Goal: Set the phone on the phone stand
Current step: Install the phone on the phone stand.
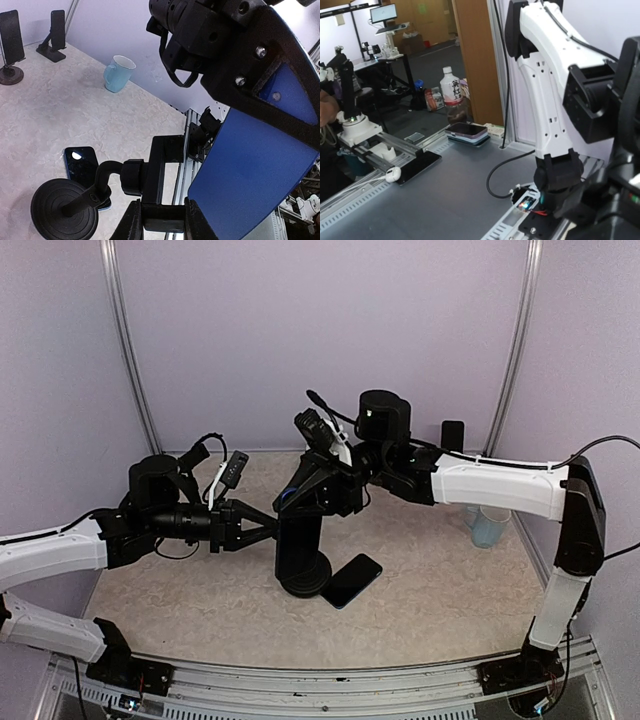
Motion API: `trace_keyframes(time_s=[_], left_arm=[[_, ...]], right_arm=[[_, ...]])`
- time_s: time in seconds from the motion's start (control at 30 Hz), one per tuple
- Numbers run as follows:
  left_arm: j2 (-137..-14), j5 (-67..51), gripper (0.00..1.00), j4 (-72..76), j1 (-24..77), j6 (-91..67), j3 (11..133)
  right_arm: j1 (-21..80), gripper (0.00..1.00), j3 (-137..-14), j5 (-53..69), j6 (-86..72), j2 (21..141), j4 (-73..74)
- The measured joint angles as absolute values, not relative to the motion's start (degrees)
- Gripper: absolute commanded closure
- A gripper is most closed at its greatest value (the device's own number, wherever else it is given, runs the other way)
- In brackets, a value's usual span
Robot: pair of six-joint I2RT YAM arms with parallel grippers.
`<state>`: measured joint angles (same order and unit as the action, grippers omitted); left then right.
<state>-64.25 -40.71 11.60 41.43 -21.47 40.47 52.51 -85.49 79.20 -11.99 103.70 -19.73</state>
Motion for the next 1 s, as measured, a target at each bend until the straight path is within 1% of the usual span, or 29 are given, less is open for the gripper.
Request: trace_keyframes(time_s=[0.63, 1.0], left_arm=[[-64.23, -42.35, 1.00, 12.56, 42.37, -20.80, 40.88], [-63.18, -42.02, 1.00, 12.32, 42.37, -19.46, 40.88]], right_arm=[[52.64, 1.00, -89.01, 79.77, -14.46, 110.39, -20.67], [52.25, 1.00, -88.97, 79.92, -14.59, 110.54, -20.40]])
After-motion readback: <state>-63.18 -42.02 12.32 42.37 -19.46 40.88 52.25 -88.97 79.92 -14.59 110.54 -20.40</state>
